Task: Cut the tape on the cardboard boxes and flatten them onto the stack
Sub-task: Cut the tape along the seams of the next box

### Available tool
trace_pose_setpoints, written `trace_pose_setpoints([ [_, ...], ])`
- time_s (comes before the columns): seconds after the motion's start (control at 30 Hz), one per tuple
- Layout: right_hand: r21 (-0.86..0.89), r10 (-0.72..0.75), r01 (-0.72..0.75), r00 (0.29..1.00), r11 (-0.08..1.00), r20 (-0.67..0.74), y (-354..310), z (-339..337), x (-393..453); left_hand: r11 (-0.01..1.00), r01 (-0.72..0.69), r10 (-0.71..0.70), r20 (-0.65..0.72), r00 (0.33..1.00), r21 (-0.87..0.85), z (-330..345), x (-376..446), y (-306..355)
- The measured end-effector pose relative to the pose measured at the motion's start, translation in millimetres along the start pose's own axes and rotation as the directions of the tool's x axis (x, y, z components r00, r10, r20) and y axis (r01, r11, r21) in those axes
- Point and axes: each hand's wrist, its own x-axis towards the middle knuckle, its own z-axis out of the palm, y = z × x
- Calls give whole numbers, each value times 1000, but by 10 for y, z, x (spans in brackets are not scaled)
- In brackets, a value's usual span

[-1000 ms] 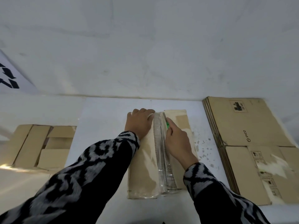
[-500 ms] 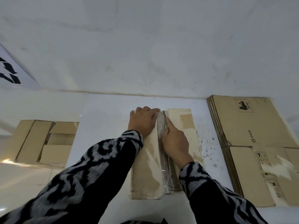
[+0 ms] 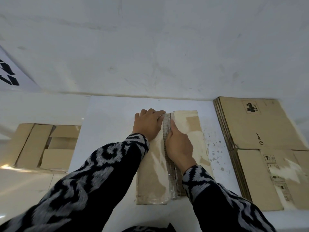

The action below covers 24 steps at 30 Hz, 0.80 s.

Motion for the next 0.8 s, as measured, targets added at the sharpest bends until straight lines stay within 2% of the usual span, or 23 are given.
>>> trace_pose_setpoints([
  [0.4, -14, -15, 15, 999, 1000, 40, -37, -57, -10, 1000, -1, 1, 18, 1000, -11, -14, -6, 0],
  [0.8, -229, 0, 13, 998, 973, 58, -79, -89, 11, 1000, -3, 3, 22, 1000, 4, -15, -12, 11],
])
